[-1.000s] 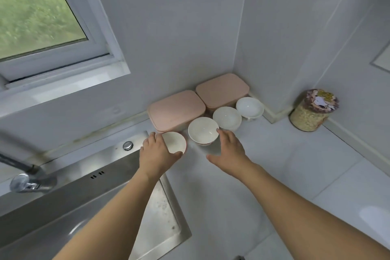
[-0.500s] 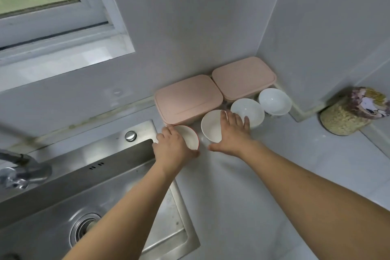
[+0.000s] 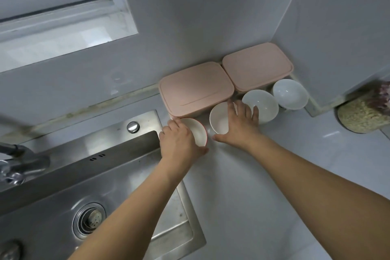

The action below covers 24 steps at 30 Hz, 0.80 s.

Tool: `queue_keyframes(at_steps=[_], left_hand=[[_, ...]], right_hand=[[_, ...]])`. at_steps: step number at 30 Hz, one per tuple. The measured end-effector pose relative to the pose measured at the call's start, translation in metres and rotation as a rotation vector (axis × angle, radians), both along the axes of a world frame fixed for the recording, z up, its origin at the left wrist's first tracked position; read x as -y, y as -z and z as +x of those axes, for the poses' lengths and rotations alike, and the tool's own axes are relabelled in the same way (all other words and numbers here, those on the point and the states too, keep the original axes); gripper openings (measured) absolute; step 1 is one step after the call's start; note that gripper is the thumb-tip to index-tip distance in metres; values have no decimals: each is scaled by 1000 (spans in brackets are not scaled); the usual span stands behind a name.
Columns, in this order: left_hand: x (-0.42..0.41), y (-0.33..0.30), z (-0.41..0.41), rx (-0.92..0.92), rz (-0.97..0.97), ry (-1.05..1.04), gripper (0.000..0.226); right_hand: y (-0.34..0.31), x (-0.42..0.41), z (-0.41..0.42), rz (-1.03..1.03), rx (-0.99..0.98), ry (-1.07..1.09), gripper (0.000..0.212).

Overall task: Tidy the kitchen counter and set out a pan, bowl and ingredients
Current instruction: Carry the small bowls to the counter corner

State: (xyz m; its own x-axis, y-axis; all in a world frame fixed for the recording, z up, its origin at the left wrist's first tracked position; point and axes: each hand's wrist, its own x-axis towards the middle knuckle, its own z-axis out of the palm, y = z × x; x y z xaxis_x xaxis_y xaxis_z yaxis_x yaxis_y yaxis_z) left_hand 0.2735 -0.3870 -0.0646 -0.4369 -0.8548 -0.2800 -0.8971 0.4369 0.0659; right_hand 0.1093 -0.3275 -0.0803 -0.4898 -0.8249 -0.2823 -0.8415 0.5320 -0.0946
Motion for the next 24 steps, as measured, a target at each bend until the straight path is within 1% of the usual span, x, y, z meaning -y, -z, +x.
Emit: queue_keyframes(at_steps=[3,7,12,15,21,24], left_hand=[[1,0,0,17,-7,17,128],[0,0,0,9,-23,31,121],[0,3,-1,0,-7,13,120],[-3,8,-2,-32,-2,-20,117],[-8,7,-5,-53,38,-74,128],[-10,6,0,-43,43,-71,130]], right_hand=[[3,2,0,26,-4,-13,120],[3,6,0,60,-23,-11,119],[2,7,0,72,-52,-21,116],[2,7,0,42,-68,-32,114],[2,-4,8,-39,-74,-21,116],[-3,-12,11,-100,-29,5,115]])
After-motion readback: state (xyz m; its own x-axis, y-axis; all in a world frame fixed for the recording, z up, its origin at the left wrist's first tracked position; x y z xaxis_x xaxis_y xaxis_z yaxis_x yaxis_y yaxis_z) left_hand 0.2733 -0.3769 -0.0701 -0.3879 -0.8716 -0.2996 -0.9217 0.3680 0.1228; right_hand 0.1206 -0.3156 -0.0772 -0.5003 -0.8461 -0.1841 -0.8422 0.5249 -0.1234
